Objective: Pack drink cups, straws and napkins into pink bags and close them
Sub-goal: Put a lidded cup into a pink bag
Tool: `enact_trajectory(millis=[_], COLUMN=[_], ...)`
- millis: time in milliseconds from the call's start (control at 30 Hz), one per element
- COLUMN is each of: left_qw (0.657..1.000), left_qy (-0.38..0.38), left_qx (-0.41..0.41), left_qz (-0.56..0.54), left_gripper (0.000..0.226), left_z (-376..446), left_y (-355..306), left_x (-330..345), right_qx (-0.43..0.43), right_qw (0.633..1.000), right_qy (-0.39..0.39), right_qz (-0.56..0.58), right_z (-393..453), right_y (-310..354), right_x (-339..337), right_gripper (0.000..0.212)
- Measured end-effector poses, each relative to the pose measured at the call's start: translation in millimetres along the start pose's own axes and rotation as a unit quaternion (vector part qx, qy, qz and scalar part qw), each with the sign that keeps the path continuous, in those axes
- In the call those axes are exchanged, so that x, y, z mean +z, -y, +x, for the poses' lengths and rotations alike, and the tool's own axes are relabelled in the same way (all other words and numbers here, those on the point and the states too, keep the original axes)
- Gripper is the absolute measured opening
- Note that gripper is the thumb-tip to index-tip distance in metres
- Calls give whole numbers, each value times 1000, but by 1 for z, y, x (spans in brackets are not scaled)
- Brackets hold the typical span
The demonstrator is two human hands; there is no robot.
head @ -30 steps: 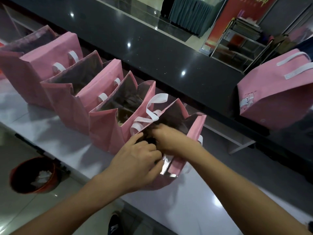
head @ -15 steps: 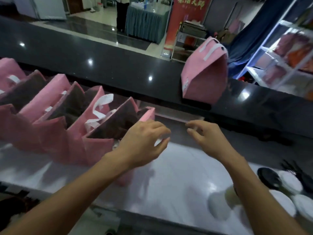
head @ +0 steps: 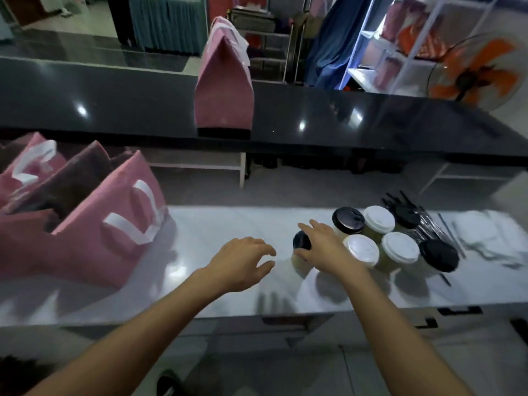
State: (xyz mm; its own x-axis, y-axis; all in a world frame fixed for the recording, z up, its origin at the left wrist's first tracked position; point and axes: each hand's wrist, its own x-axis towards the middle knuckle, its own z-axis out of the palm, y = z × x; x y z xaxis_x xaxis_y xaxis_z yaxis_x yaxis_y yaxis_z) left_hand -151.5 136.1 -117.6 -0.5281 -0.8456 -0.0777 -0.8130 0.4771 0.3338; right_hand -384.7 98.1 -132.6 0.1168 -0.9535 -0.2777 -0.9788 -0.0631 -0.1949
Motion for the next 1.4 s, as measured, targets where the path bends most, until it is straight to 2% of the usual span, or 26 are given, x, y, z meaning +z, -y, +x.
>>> enact_trajectory(millis=[100, 200, 367, 567, 700, 833, 967, 1100, 1200, 1300, 1400], left_qw=[1000, 999, 996, 975, 942, 920, 927, 948, 957, 961, 961], left_qy=[11, 1, -61, -186, -293, -348, -326, -221, -157, -138, -163], left_qx=[-17, -34, -69, -115, -114, -143, -186, -219, -225, -216, -205], left_qz=[-2, 0, -5, -30, -114, -112, -20, 74, 96, 101, 92], left_gripper=[37, 37, 37, 33, 25, 24, 21, 42, 50, 61, 59], left_z=[-7, -18, -45, -87, -117, -146, -167, -178, -183, -187, -190], left_y=[-12, -13, 4, 47, 92, 146, 194, 235, 246, 245, 246], left_x=[11, 8, -18, -72, -114, -146, -155, -148, -138, -131, -127], right_qx=[-16, -26, -77, -220, -316, -390, -434, -442, -431, -419, -413], right_qw=[1000, 999, 993, 951, 915, 882, 871, 887, 900, 907, 910], right_qy=[7, -13, -59, -135, -166, -184, -166, -107, -68, -42, -3], right_qz=[-20, -36, 66, 172, 187, 187, 159, 74, 10, -20, -35], right_z=[0, -2, -1, 5, 15, 33, 58, 82, 98, 109, 117], right_y=[-7, -9, 14, 106, 182, 264, 336, 386, 406, 415, 421], right_x=[12, 16, -1, -63, -101, -128, -132, -116, -101, -93, -89], right_gripper=[80, 75, 74, 75, 75, 77, 75, 73, 74, 72, 69])
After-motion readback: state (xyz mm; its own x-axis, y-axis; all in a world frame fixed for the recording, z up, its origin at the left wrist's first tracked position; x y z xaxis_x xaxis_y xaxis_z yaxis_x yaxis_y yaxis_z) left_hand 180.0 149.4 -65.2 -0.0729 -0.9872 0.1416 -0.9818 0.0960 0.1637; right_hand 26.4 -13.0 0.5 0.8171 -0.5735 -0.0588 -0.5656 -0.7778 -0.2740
